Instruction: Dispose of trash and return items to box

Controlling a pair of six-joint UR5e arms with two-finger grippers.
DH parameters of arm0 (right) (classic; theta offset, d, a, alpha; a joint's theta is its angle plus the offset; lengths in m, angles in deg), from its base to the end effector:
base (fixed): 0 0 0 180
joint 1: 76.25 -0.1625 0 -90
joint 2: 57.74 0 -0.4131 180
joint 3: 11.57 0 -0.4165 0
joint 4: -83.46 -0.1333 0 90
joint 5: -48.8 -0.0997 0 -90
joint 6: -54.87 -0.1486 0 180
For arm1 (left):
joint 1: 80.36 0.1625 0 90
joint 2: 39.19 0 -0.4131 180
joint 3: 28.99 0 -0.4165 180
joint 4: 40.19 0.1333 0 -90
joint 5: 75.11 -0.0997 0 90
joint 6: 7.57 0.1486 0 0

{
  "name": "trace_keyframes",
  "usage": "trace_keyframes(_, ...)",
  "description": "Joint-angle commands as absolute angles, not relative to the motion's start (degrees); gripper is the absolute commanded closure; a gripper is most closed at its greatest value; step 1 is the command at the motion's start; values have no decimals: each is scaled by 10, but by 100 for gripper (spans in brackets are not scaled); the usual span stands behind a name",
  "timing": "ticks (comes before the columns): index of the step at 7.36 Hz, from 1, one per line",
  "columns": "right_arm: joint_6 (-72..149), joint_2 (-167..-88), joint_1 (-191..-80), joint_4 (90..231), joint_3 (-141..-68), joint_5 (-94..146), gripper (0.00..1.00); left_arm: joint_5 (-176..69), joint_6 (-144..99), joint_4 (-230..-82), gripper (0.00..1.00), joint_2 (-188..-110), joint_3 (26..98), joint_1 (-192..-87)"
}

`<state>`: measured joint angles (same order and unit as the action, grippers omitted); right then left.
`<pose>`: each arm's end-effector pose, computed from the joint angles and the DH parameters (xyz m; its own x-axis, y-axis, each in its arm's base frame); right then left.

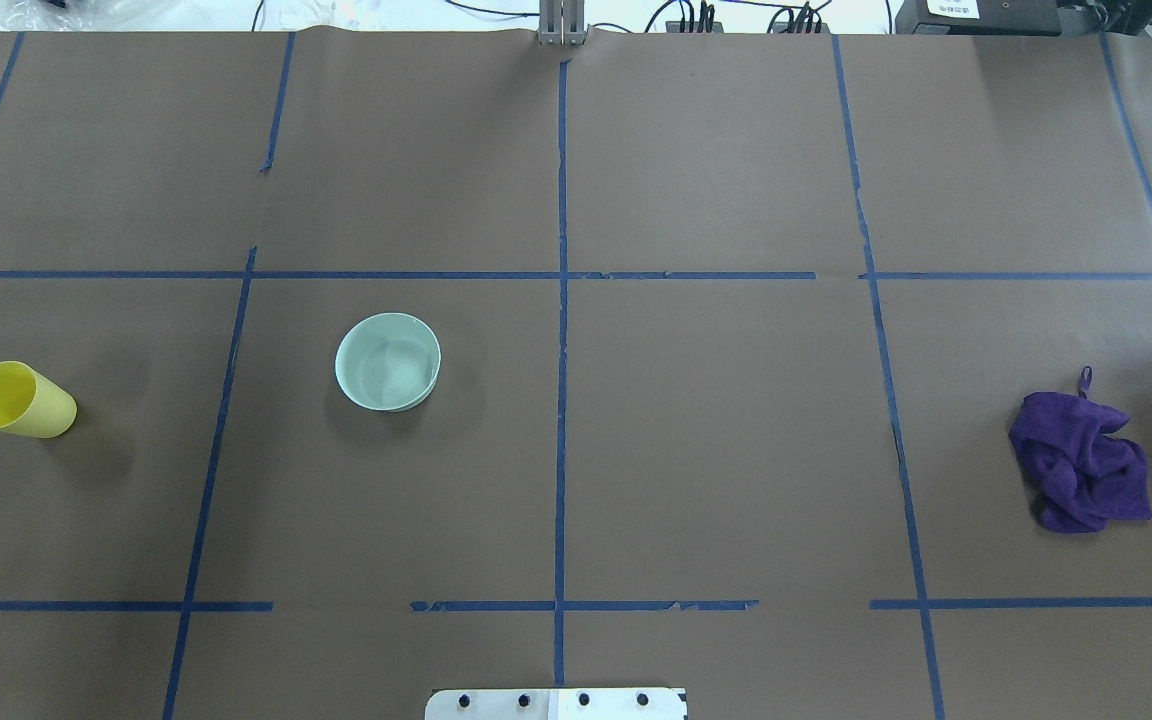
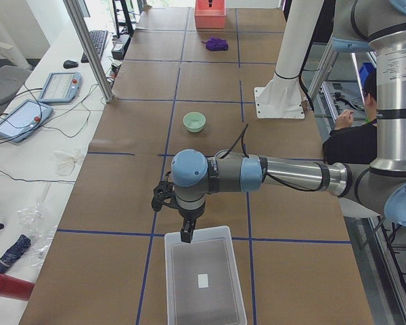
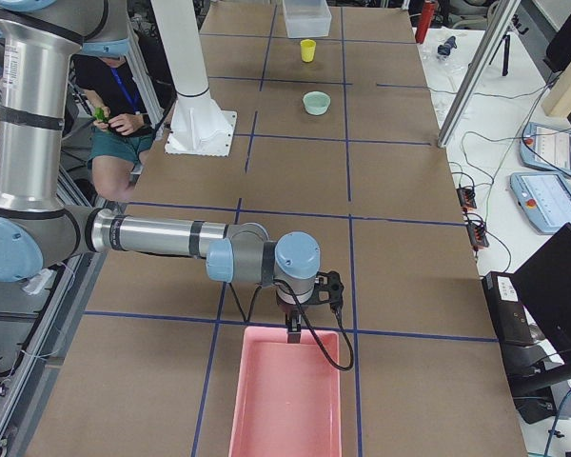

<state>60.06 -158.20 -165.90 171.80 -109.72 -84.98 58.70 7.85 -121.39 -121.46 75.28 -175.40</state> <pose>0.0278 -0.4398 0.6939 0.7185 -0.0870 0.6900 0.0714 0.9961 0.0513 -0.0702 -0.4492 0.6355 0.7140 0.1773 -0.6773 -0.1059 0.9836 0.1459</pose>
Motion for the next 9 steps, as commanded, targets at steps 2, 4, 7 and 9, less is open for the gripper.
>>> trace_keyframes(2,600,-1582,-1659,1719,-1098,-852,0,595,81,-1217,0,-1215,764,-1752)
trace_keyframes(4,598,-1581,-1659,1718,-1111,-854,0,595,82,-1298,0,-1215,756,-1748)
trace_keyframes(7,593,-1574,-1659,1718,-1176,-862,0,600,80,-1389,0,-1266,747,-1716)
trace_keyframes(9,590,-1571,-1659,1671,-1201,-866,0,602,77,-1538,0,-1276,726,-1712)
